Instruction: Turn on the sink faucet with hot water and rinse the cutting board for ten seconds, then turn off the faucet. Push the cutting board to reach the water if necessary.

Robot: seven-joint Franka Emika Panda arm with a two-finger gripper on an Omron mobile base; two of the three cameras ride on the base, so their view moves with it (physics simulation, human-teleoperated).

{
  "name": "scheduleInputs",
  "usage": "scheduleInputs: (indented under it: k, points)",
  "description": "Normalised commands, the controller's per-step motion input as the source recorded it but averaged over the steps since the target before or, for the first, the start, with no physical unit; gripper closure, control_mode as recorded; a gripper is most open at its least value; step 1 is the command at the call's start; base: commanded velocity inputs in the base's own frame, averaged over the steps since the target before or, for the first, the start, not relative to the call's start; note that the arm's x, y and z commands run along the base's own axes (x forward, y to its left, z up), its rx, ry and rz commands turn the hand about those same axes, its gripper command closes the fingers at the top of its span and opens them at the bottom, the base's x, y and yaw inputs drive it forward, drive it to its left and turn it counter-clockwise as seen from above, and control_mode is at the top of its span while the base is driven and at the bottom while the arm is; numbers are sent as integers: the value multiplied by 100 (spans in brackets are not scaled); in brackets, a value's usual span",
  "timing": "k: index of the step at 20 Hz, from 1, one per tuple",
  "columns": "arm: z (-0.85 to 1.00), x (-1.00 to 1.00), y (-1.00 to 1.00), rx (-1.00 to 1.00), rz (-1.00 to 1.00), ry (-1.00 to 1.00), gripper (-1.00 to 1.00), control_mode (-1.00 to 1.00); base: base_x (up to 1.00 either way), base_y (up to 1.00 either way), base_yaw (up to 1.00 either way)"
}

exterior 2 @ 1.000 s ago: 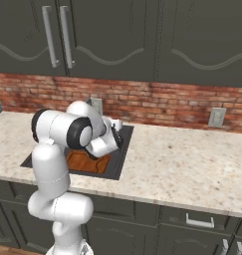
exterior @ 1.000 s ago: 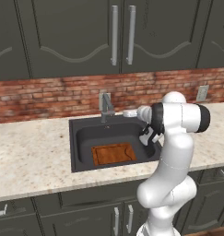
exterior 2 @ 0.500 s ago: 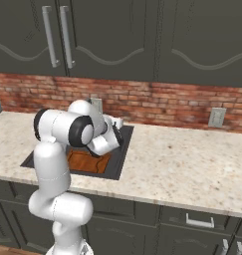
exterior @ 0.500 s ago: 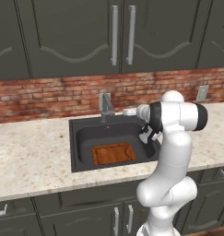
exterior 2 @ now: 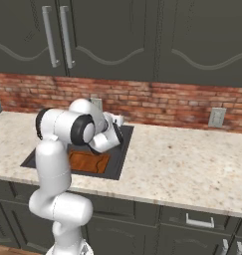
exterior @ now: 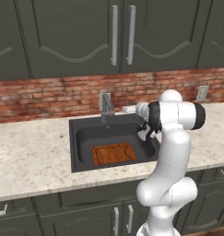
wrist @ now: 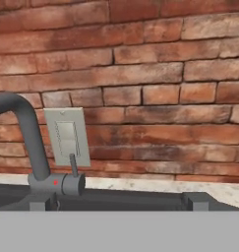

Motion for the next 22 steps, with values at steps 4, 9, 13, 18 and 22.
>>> scheduleInputs:
  k: [4, 9, 13, 18, 22]
  points:
    - [-20, 29, 0, 0, 0, -3, -100, -100, 0, 0, 0]
    - [-21, 33, 0, 0, 0, -1, -100, -100, 0, 0, 0]
    - [-22, 28, 0, 0, 0, -2, -100, -100, 0, 0, 0]
    - [-21, 22, 0, 0, 1, -3, -100, -100, 0, 0, 0]
    - [-18, 22, 0, 2, 3, -4, -100, -100, 0, 0, 0]
